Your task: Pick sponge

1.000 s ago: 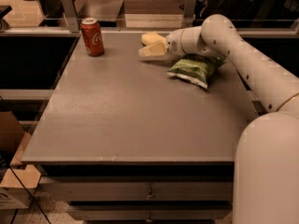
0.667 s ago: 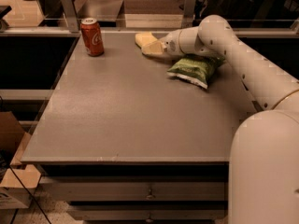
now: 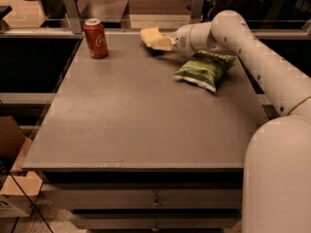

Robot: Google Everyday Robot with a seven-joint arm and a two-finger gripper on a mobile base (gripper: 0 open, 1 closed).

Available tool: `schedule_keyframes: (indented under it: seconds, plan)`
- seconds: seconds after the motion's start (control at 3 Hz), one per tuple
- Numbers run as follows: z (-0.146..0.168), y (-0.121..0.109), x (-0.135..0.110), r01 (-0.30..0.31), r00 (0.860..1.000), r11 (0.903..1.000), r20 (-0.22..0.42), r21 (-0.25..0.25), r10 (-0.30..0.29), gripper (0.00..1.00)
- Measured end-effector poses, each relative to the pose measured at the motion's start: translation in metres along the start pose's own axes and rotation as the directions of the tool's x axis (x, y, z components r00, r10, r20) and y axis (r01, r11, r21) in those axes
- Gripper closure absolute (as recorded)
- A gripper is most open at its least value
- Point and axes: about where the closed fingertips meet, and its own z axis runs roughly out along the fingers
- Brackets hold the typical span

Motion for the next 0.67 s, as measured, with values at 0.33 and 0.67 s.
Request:
schedule_keyframes:
  seconds: [0.33,0.67]
  plan:
    - [-0.018,0.012,-0.028,0.068,0.997,0.9972,0.039,-0.032,-0.067,1.0]
    - [-0.05,0.037,-0.075,0.209,0.977,0.9738,0.06,-0.089,-0.204,1.0]
